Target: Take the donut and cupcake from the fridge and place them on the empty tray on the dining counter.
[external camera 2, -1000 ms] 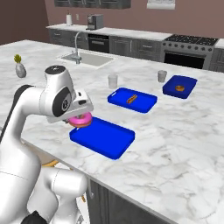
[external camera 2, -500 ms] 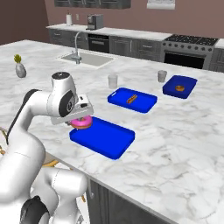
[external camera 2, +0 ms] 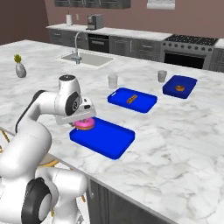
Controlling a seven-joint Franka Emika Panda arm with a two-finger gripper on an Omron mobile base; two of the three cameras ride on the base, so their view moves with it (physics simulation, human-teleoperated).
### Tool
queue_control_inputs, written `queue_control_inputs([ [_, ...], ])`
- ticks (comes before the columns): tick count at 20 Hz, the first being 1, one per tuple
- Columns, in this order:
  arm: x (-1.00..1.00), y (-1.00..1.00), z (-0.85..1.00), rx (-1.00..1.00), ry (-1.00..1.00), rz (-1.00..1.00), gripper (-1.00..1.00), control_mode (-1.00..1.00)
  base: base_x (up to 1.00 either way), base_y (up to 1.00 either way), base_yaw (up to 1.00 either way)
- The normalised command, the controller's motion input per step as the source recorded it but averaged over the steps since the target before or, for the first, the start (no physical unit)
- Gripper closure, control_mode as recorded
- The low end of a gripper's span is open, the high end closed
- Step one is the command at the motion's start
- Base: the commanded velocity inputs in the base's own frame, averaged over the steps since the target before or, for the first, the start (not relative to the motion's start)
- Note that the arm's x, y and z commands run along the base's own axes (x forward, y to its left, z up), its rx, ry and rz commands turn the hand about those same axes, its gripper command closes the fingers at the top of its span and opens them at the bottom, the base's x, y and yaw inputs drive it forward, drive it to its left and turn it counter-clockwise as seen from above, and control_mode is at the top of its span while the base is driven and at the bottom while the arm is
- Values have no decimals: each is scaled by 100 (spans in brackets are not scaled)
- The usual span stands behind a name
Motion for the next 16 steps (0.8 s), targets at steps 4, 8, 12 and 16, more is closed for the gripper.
queue_control_inputs([
  [4,33,0,-26,0,5,-1,100,-100,0,0,0],
  [8,26,0,-28,0,7,-2,100,-100,0,0,0],
  [12,20,0,-29,0,6,-3,100,-100,0,0,0],
  [16,22,0,-26,0,1,-2,100,-100,0,0,0],
])
